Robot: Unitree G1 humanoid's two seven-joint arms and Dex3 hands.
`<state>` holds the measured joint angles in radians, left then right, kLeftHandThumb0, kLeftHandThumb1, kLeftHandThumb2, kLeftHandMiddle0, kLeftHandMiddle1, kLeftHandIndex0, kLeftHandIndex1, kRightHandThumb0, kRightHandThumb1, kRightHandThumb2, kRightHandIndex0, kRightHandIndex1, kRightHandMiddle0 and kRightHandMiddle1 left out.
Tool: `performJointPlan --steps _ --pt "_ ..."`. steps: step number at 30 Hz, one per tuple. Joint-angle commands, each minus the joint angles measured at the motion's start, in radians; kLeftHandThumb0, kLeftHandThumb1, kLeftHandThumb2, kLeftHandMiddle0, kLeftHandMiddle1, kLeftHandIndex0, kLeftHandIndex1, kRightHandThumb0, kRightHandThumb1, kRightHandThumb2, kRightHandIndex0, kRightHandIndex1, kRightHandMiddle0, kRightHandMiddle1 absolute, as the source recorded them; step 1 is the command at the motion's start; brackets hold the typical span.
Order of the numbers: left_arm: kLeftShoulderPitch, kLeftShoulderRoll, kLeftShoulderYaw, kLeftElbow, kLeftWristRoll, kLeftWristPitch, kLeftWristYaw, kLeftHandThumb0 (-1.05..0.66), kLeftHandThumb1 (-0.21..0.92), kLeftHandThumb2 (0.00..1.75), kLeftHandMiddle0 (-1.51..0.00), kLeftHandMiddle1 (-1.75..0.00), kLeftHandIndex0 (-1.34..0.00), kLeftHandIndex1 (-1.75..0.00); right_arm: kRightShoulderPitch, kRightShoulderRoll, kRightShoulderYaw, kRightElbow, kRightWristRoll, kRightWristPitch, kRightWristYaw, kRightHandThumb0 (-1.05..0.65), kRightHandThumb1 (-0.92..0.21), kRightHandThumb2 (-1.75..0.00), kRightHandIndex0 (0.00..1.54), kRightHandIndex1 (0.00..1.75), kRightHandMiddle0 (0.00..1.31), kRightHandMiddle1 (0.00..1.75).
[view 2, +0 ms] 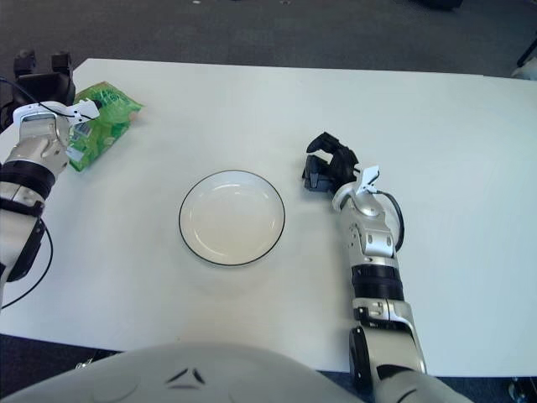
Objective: Put the snack into the plate.
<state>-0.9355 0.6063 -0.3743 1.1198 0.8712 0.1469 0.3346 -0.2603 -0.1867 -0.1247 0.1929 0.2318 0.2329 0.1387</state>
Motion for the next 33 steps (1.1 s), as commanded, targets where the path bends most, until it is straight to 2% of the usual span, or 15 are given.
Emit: performJointPlan --steps 1,8,18,29,33 --pt "-0.015 0.005 -0.007 0.053 -0.029 -0.048 0.010 -1.05 0.92 0.84 0.00 0.00 0.00 0.00 0.089 0.027 0.022 0.072 -0.030 0.064 -0.020 -0.01 -0.10 -1.56 0.77 1.75 0.56 1.70" --pt "-0.006 0.017 -0.019 0.093 -0.061 -0.116 0.029 -1.05 0.92 0.82 0.00 0.00 0.00 0.00 0.102 0.045 0.032 0.045 -0.075 0.043 -0.076 -0.01 -0.10 -1.55 0.77 1.75 0.57 1.68" --pt "-0.010 0.023 -0.039 0.115 -0.088 -0.155 0.008 -1.05 0.92 0.75 0.00 0.00 0.00 0.00 0.108 0.079 0.028 0.037 -0.115 0.009 -0.147 -0.01 -0.08 -1.56 0.79 1.75 0.62 1.62" --pt "-0.017 0.004 -0.019 0.140 -0.157 -0.193 -0.051 -1.05 0.92 0.73 0.00 0.00 0.00 0.00 0.100 0.101 0.019 0.041 -0.130 -0.003 -0.192 -0.01 -0.08 -1.56 0.80 1.75 0.62 1.62" --pt "-0.014 -0.018 -0.007 0.159 -0.190 -0.198 -0.076 -1.05 0.92 0.72 0.00 0.00 0.00 0.00 0.099 0.108 0.017 0.042 -0.141 -0.003 -0.211 -0.01 -0.07 -1.55 0.80 1.75 0.65 1.58"
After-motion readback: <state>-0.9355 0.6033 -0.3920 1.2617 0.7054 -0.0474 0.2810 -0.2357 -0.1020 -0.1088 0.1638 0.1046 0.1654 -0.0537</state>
